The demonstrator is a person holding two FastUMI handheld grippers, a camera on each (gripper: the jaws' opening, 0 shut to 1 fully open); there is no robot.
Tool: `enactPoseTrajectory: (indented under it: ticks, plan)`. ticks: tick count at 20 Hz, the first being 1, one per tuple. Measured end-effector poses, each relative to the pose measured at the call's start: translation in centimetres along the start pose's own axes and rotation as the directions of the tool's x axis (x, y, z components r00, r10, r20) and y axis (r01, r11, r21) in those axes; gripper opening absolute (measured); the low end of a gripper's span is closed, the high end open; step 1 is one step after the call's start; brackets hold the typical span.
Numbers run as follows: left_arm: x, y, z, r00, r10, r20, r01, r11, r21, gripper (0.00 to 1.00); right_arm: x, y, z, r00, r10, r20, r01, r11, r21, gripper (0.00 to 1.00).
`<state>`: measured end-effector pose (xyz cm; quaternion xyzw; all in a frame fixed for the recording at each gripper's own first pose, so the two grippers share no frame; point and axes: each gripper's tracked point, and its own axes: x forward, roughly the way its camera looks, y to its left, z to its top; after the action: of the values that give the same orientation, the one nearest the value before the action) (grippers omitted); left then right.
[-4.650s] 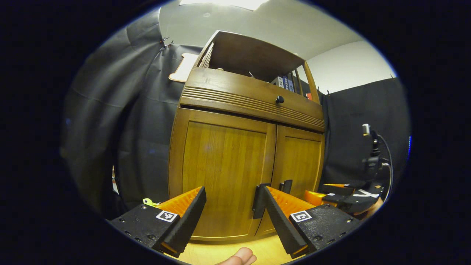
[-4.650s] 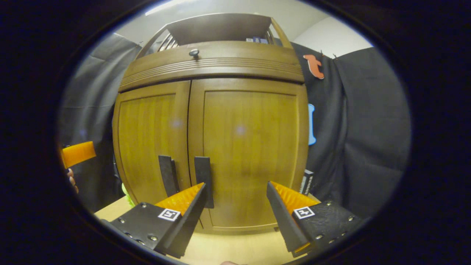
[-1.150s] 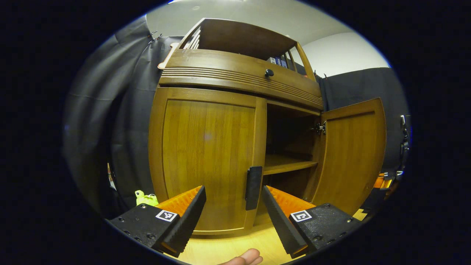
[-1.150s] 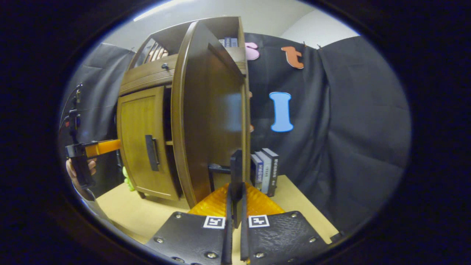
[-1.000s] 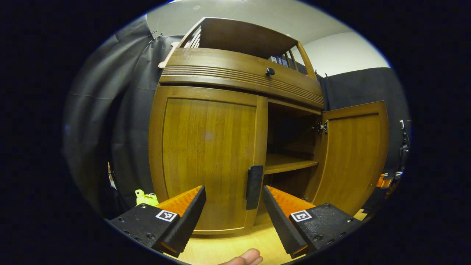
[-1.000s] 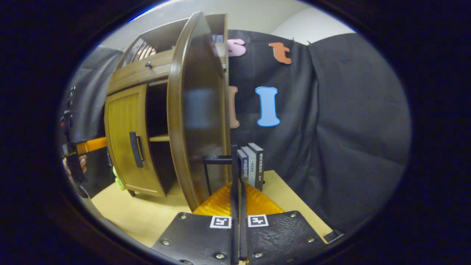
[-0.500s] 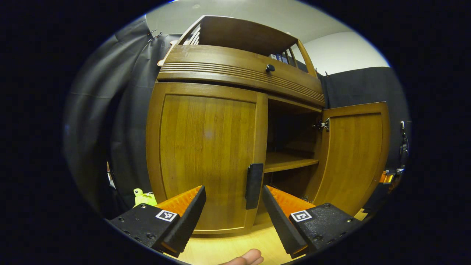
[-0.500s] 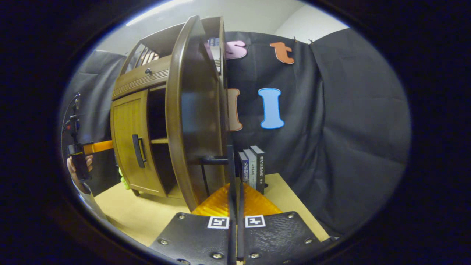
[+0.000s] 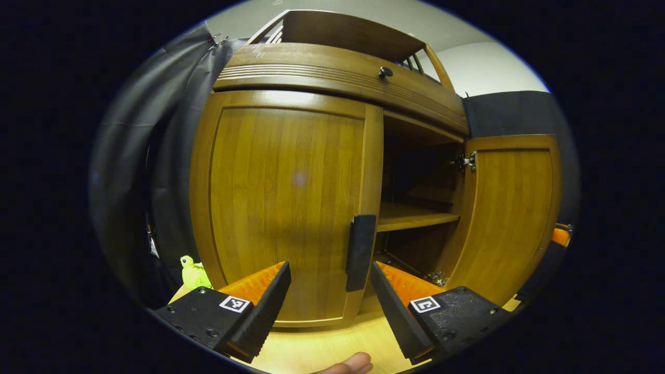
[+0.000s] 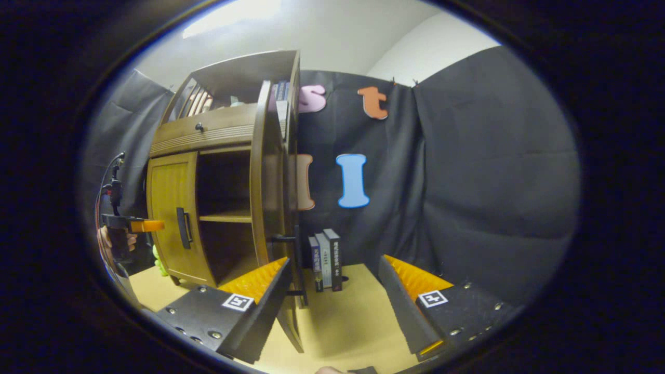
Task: Open the right door of the double-door shoe cabinet with the right hand, and open the left door with the left hand.
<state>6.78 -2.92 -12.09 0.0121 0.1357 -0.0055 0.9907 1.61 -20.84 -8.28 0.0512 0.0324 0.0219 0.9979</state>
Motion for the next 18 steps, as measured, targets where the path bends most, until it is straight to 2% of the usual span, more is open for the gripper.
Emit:
enactPoseTrajectory:
  ticks: [2,4,5,6,8,9,11,13,14,16,18]
  plan:
    - [0.4,-0.4,-0.3,1.0,0.002,0.004,-0.002,1.0,0.02,0.96,-2.1,0.4,1.1,0.999,-0.038,0.035,0.037,0.999,0.02,0.99]
    - [0.5,-1.1,-0.5,1.0,0.005,0.024,-0.005,1.0,0.029,0.96,-4.2,-0.7,2.0,0.985,-0.148,0.093,0.15,0.988,-0.019,1.0]
    - [0.7,-1.7,-0.6,1.0,-0.005,0.026,0.004,0.999,0.038,0.92,-5.3,0.0,2.3,0.978,-0.17,0.12,0.173,0.985,-0.015,0.99]
    - [1.1,-2.2,-0.9,1.0,-0.011,0.027,0.01,0.999,0.034,0.96,-6.5,1.6,2.3,0.978,-0.162,0.135,0.164,0.986,-0.002,0.99]
    - [2.5,-2.7,-0.9,0.999,0.0,0.047,0.0,1.0,0.006,0.96,-8.3,5.2,1.4,0.983,-0.111,0.148,0.109,0.994,0.022,0.99]
    - [3.4,-3.1,-1.1,0.999,0.002,0.046,-0.003,1.0,0.005,0.92,-8.8,6.4,0.6,0.985,-0.094,0.147,0.091,0.995,0.029,0.99]
    - [4.7,-3.5,-1.2,0.999,0.024,0.03,-0.025,0.999,0.031,0.96,-9.4,8.2,-0.7,0.989,-0.064,0.134,0.058,0.997,0.044,0.99]
    - [5.6,-3.6,-0.3,0.996,0.056,0.074,-0.059,0.998,0.038,0.93,-9.3,10.5,-1.0,0.991,-0.003,0.133,-0.008,0.997,0.083,0.99]
    - [6.2,-3.4,0.5,0.993,0.067,0.1,-0.07,0.997,0.03,0.96,-9.4,11.4,-1.0,0.99,0.025,0.136,-0.038,0.995,0.088,0.99]
    - [7.5,-2.9,0.9,0.99,0.107,0.095,-0.106,0.994,-0.01,0.92,-9.4,11.7,-1.4,0.993,0.01,0.115,-0.018,0.997,0.071,0.99]
    - [8.7,-2.5,-0.6,0.992,0.129,0.004,-0.129,0.99,-0.062,0.9,-9.7,11.2,-1.2,0.993,-0.055,0.109,0.048,0.997,0.065,0.97]
